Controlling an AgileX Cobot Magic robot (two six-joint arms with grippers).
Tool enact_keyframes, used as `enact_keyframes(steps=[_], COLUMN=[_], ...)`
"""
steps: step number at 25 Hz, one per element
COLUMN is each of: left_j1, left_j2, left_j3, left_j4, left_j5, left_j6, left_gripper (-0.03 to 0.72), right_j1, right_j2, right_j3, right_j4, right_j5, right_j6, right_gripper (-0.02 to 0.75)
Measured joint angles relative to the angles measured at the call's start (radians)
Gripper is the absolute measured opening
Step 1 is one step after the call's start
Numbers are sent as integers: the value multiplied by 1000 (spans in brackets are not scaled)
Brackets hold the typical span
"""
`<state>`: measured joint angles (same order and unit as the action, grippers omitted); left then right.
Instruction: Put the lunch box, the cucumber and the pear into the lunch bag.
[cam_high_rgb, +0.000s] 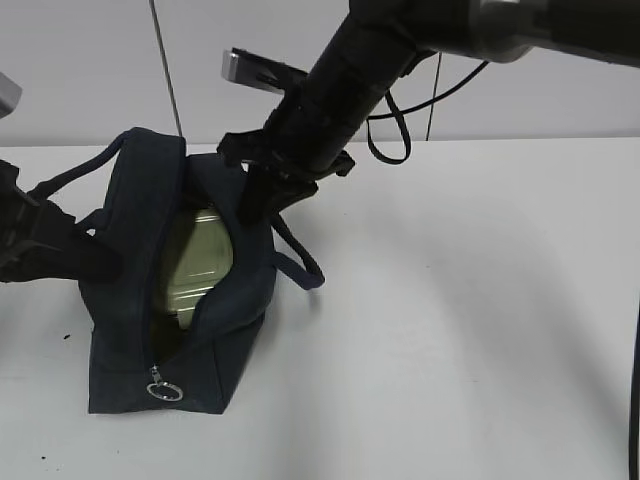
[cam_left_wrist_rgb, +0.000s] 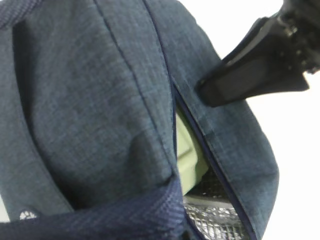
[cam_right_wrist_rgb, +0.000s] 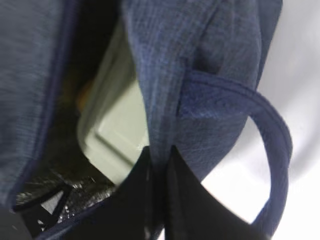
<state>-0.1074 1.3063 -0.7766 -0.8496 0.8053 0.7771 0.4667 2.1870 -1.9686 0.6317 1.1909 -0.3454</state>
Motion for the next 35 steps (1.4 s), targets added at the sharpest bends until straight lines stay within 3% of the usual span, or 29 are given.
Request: enact_keyframes(steps=[4, 9, 15, 19, 29, 31, 35], left_j1=[0, -6, -157, -245, -256, -256, -257], left_j2=[48, 159, 288, 356, 371, 371, 368], left_j3=[-106, -281, -430, -467, -473, -473, -476], left_j4=[23, 47, 101, 109, 177, 177, 167], left_j5=[69, 153, 151, 124, 100, 98, 94], left_j6=[-17, -50, -105, -123, -166, -166, -166], left_gripper=[-16, -16, -16, -16, -13, 14, 183], right_j1=[-4, -18, -78, -115, -145, -145, -145], right_j2=[-65, -249, -433, -458, -458, -458, -486], right_j3=[71, 359, 546, 586, 701, 701, 701], right_j4=[16, 42, 70, 70, 91, 92, 84], right_j5=[-65, -285, -367, -373, -435, -437, -442], right_j6=[-6, -55, -116, -119, -129, -152, -184], right_gripper=[6, 6, 6, 6, 15, 71, 358])
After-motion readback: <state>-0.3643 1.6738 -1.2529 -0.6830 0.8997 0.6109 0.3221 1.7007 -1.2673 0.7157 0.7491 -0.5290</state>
